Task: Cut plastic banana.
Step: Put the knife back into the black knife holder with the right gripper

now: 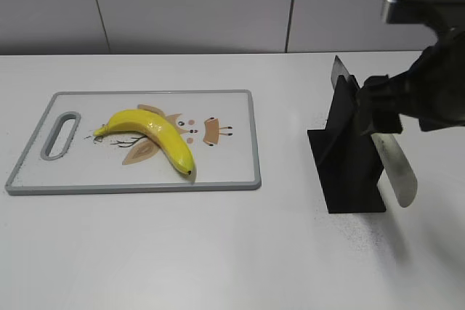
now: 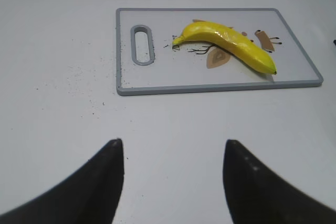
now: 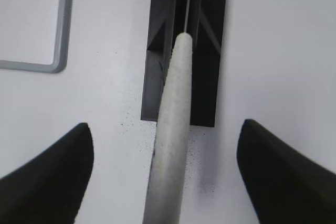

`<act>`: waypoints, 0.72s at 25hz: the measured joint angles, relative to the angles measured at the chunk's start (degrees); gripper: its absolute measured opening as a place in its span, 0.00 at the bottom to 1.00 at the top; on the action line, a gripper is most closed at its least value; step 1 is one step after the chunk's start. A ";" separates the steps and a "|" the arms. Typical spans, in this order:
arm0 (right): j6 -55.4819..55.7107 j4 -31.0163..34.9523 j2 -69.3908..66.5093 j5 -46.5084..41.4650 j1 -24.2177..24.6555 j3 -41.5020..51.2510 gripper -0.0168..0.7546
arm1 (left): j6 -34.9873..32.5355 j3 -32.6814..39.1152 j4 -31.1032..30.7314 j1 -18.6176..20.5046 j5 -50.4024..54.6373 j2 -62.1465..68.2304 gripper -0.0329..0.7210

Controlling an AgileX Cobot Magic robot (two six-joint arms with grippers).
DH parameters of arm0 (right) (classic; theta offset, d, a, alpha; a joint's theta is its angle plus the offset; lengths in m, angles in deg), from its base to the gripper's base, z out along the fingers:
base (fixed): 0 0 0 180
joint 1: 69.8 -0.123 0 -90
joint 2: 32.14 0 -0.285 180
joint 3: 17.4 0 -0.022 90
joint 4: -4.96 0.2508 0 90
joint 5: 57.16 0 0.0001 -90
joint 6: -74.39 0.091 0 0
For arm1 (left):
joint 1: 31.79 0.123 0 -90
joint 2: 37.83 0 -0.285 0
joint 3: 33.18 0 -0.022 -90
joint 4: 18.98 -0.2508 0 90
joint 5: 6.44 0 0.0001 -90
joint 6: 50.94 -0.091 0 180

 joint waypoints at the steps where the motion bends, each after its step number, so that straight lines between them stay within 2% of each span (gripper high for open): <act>1: -1.03 0.00 2.33 -0.59 0.00 -0.07 0.86 | 0.00 0.00 0.00 0.00 0.00 0.00 0.82; 5: -6.34 0.00 13.22 -4.70 0.00 1.11 0.86 | 0.00 0.00 0.00 0.00 0.00 0.00 0.82; 14: -17.07 0.47 45.22 -9.60 0.00 19.52 0.83 | 0.00 0.00 0.00 0.00 0.00 0.00 0.82; 18: -20.33 1.96 58.02 -12.45 0.00 21.57 0.79 | 0.00 0.00 -0.06 0.00 -0.01 0.00 0.82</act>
